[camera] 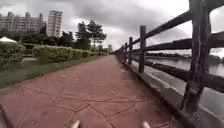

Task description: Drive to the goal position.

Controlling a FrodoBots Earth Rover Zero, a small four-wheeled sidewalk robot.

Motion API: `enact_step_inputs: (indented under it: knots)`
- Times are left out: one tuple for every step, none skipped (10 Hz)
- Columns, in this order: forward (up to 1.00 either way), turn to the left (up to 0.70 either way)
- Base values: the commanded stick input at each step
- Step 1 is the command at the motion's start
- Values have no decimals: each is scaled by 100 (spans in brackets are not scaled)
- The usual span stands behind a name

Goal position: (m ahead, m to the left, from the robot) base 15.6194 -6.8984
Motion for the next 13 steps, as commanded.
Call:
enact_step_inputs:
  knots:
    - [50,50]
    - [50,50]
    - [50,4]
    - [50,0]
    - [50,0]
    - [50,0]
    - [50,0]
    - [50,0]
    - [50,0]
    - [50,0]
    - [50,0]
    - [50,0]
    - [50,0]
